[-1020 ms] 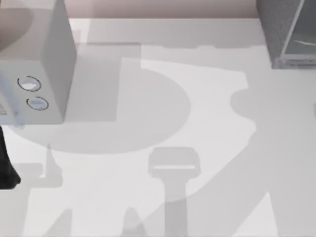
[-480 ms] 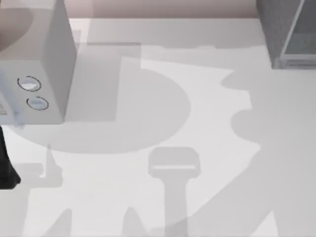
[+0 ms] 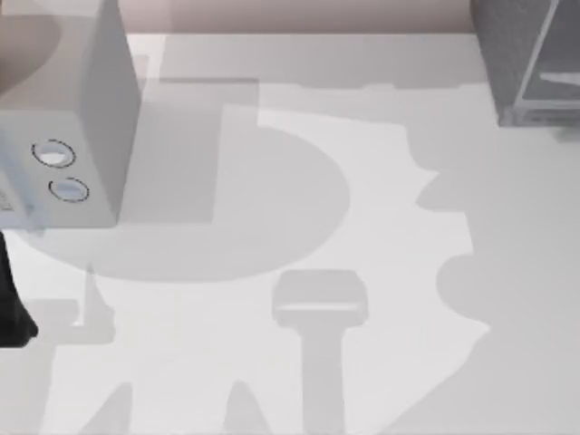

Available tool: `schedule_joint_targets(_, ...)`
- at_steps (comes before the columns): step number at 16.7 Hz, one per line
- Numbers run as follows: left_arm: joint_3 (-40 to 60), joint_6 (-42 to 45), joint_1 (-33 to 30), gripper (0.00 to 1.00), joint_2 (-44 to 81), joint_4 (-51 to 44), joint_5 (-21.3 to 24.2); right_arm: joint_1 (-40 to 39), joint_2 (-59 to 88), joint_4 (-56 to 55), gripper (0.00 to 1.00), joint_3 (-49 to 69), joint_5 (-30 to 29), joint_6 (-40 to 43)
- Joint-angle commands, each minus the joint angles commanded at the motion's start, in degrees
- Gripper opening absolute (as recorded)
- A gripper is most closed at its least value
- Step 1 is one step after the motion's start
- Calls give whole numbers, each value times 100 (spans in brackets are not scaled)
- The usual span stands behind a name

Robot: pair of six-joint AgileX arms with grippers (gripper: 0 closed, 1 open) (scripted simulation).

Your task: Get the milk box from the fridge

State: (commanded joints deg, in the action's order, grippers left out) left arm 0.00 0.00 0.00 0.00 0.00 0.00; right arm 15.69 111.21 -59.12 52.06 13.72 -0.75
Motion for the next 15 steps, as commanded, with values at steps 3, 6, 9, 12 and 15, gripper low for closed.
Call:
schedule_joint_targets(3,0,0,0,100,0,0,0,-33,34,17,0,17,-5,-10)
schedule_joint_targets(6,0,0,0,100,0,0,0,-99,-267,203,0,-145,-41,-4)
schedule_joint_targets(9,0,0,0,100,0,0,0,-233,-1089,656,0,-542,-146,7)
schedule_joint_targets(12,0,0,0,100,0,0,0,-413,-2429,1347,0,-1154,-308,15)
schedule_joint_targets(15,0,0,0,100,0,0,0,-626,-4237,2233,0,-1945,-506,17)
